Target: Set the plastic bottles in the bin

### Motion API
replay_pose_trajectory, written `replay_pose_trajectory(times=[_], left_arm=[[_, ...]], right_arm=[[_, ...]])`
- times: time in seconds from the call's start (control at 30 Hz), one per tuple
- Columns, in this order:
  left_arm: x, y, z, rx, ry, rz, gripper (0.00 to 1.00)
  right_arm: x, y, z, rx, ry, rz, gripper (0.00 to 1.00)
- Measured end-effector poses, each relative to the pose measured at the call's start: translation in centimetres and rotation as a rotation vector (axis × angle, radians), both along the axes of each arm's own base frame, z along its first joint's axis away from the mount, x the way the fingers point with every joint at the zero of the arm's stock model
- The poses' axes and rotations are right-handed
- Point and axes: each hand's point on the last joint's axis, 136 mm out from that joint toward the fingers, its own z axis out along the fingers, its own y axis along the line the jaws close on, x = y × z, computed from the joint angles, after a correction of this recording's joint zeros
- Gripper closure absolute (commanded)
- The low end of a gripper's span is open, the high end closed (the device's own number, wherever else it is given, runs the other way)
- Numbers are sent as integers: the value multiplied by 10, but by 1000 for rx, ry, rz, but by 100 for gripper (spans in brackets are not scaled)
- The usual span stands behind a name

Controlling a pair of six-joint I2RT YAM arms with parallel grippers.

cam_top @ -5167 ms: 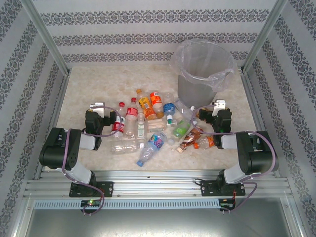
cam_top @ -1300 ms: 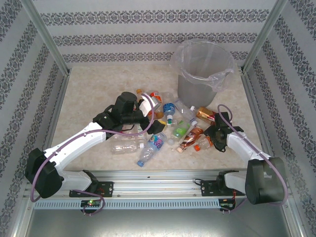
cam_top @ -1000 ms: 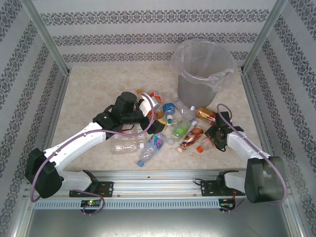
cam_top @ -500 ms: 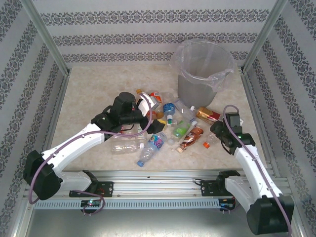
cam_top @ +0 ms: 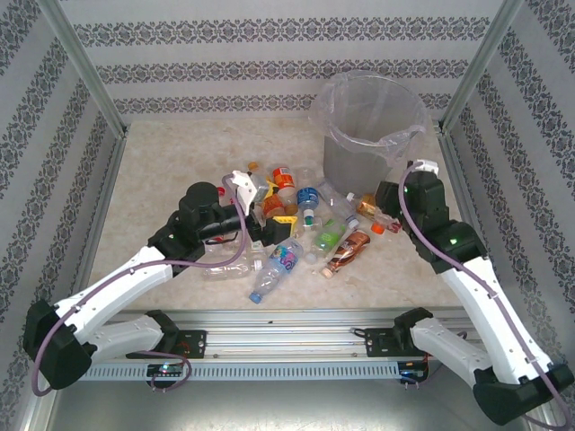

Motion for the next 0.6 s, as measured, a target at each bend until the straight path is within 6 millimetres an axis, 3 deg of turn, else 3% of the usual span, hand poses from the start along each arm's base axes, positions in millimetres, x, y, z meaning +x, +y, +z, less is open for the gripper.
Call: replay_pose_trajectory(times=[0.3, 0.4, 0.6], left_arm=[[1, 4, 26, -35, -21, 25, 0], [-2, 9, 32, -57, 0, 43, 0], [-11, 19, 42, -93, 11, 85, 0]], right_arm=[[32, 13, 82, -99, -108, 61, 49], [48, 13, 100, -111, -118, 69, 49], [87, 5, 117, -111, -90, 68, 50]])
